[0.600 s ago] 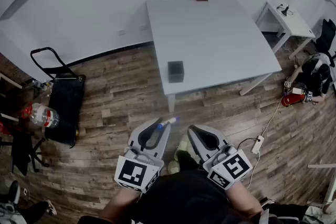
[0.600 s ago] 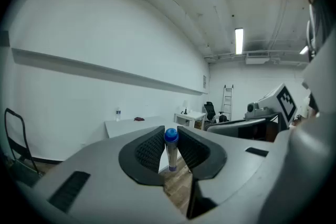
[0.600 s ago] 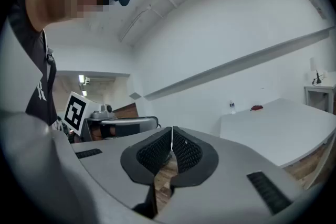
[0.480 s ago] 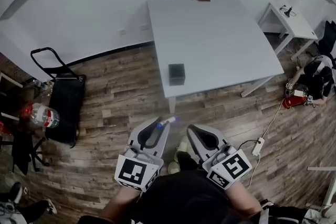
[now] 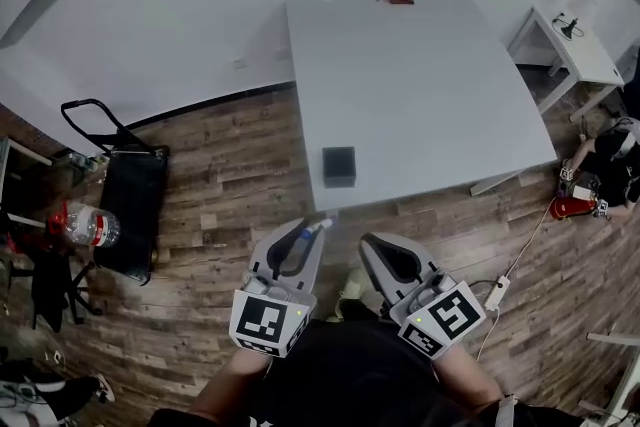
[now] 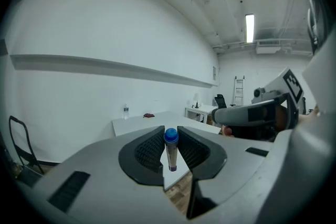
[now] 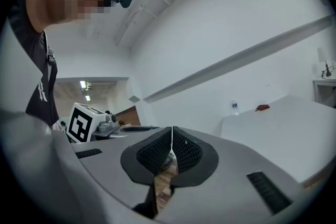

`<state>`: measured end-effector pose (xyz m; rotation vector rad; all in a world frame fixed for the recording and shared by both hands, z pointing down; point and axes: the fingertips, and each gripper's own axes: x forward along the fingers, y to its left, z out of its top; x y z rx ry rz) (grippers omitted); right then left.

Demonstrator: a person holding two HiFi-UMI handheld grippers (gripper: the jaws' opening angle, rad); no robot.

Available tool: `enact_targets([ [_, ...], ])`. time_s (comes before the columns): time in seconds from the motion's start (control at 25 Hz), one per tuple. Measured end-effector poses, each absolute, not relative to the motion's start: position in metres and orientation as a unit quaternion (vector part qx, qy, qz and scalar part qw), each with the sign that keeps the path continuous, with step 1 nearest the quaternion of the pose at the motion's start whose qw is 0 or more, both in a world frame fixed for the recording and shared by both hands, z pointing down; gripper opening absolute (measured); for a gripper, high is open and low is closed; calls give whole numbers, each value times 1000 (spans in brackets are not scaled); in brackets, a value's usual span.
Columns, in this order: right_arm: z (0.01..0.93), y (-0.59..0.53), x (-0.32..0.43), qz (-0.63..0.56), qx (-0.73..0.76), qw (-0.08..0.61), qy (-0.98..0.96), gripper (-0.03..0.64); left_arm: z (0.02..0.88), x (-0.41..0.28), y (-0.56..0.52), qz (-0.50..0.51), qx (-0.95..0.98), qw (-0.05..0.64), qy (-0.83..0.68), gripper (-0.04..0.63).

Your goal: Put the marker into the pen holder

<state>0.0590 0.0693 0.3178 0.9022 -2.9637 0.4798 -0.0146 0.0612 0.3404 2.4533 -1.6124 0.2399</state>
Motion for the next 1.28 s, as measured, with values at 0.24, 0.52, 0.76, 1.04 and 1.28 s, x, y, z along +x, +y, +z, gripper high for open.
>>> enact_targets([
  [0.24, 319, 38, 57, 164, 276, 3, -947, 17, 348, -22, 27, 66, 815, 115, -564, 69],
  [0.52, 333, 3, 45, 179, 286, 16, -941, 17, 377, -34, -10, 76, 814, 135, -560, 69],
  [0.76, 348, -21, 37, 192, 309, 31, -931, 17, 402, -37, -42, 74, 822, 158, -543, 69],
  [1.04, 369, -47, 33, 220, 324, 50, -919, 17, 454, -34, -74, 81, 822, 190, -530, 69],
  [1.28, 392, -59, 31, 249, 332, 70, -907, 17, 500, -32, -89, 85, 814, 227, -528, 69],
])
